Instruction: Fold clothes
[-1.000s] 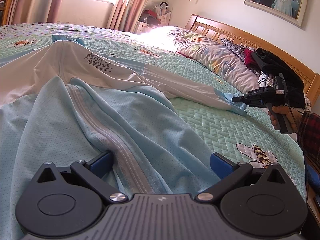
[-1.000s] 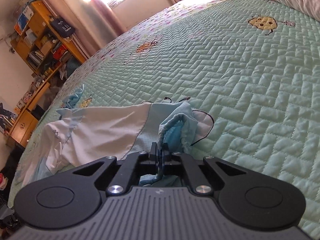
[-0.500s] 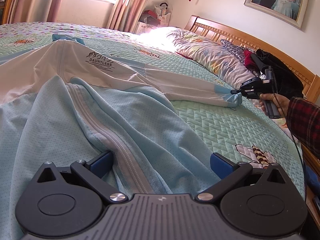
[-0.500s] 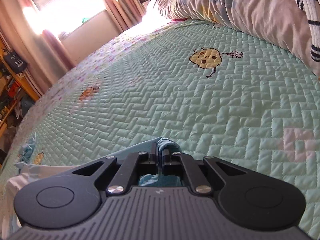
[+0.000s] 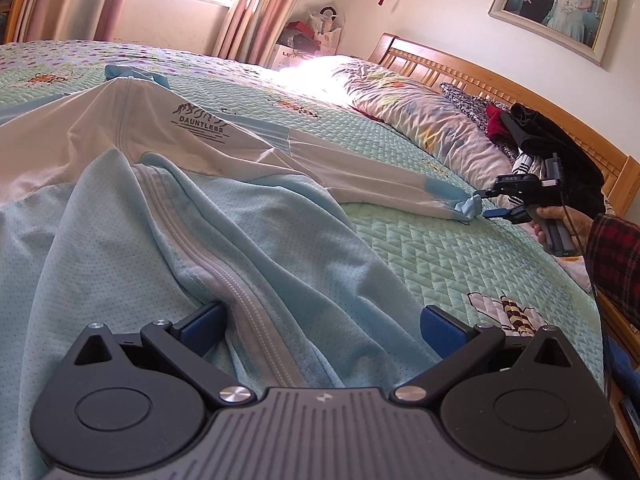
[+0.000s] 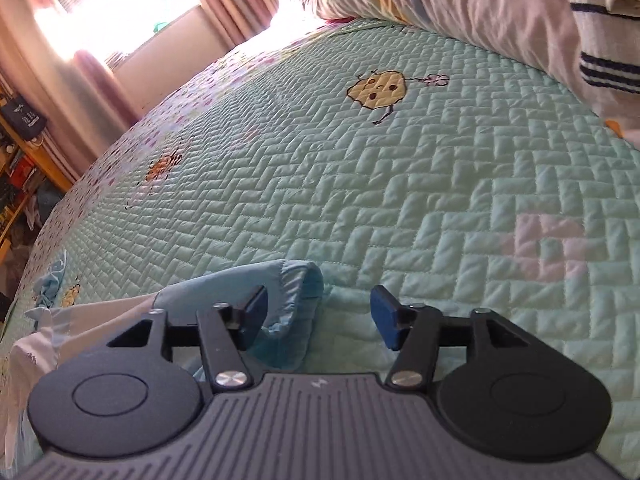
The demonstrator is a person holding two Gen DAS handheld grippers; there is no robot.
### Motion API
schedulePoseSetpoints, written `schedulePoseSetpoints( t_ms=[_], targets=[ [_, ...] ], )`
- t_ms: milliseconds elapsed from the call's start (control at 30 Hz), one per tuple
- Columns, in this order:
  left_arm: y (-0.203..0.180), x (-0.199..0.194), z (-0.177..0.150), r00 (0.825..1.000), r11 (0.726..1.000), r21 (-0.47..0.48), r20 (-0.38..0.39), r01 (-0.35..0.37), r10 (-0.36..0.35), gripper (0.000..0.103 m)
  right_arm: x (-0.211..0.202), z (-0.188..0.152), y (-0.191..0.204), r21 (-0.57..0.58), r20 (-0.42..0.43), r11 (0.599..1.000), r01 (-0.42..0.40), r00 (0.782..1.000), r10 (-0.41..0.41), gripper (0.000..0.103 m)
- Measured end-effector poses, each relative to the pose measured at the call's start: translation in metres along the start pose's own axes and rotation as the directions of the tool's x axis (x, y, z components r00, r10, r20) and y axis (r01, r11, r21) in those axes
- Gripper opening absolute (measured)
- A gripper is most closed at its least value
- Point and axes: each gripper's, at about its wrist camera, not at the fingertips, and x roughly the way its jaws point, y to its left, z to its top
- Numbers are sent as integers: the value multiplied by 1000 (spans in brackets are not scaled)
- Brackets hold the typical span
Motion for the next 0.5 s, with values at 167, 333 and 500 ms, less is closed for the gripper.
schedulePoseSetpoints(
  t_ms=[167,333,500],
  targets=[
    [0,0,0,1000,1000,-1,0,1,-1,103,-26,-21,13,3,62,991,-136,989,135,61],
    [0,0,0,1000,1000,-4,0,4,-4,103,-11,-20,36,-119,21,986,-120,992,123,61],
    [2,0,1,1000,1000,-14,3,11,-11,103,-1,-21,41,-227,-20,963,-144,989,144,60]
  ],
)
